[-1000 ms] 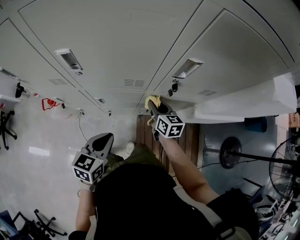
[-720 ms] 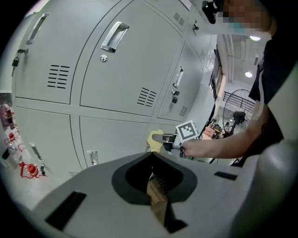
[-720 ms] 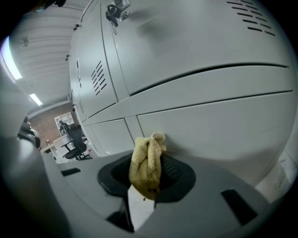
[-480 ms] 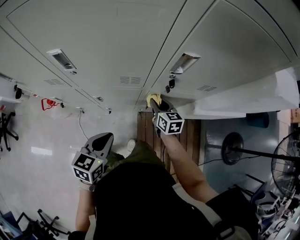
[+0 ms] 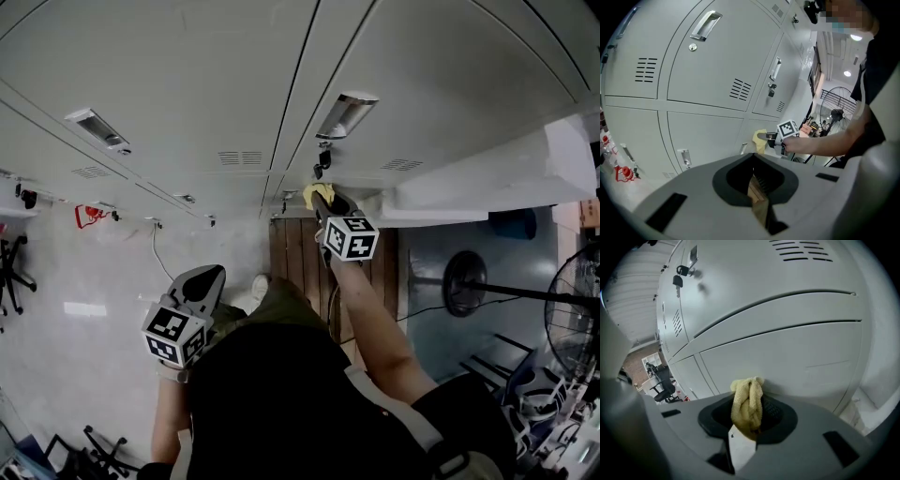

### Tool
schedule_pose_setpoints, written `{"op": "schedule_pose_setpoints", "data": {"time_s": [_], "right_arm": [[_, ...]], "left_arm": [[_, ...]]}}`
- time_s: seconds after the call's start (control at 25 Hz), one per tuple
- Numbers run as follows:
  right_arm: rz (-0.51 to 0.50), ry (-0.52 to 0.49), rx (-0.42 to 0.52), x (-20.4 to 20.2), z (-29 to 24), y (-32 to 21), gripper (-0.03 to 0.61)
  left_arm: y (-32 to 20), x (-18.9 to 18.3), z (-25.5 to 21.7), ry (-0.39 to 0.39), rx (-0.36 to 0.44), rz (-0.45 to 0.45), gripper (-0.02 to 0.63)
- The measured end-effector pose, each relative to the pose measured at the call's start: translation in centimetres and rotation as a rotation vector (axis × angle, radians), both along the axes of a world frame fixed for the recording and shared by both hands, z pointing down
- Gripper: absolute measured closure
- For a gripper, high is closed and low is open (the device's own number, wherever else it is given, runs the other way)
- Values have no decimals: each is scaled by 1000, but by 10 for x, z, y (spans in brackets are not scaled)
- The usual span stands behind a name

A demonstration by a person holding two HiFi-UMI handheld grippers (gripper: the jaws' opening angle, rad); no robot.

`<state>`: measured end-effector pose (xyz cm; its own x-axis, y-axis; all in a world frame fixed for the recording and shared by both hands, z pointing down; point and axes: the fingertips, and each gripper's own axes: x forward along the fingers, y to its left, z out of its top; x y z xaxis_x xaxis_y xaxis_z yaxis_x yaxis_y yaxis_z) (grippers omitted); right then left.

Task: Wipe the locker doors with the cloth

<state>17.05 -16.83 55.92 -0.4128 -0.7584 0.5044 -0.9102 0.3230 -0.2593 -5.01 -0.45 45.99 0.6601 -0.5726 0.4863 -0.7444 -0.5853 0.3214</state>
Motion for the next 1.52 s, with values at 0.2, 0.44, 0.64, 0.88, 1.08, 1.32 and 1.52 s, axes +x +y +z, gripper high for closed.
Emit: {"op": "schedule_pose_setpoints", "data": {"time_s": [0.2, 0.44, 0.64, 0.88, 1.08, 1.32, 1.52], "right_arm": [[34, 32, -13, 31, 1, 0, 468], [77, 90, -51, 74, 3, 0, 465], [97, 136, -84, 102, 9, 0, 463], [133, 171, -123, 127, 16, 0, 462], [165, 195, -148, 144, 23, 1, 462], [181, 214, -181, 149, 38, 1, 465], [180, 230, -193, 145, 49, 1, 476]], "left_arm": [[-2, 7, 1, 1, -1, 15, 604], [-5, 17, 4, 3, -8, 36, 604], [-7, 26, 6, 6, -11, 57, 604], [-8, 32, 6, 3, -15, 73, 604], [-7, 33, 7, -1, -19, 76, 604], [-3, 31, 10, -2, -28, 75, 604], [0, 25, 14, -2, -38, 63, 604]]}}
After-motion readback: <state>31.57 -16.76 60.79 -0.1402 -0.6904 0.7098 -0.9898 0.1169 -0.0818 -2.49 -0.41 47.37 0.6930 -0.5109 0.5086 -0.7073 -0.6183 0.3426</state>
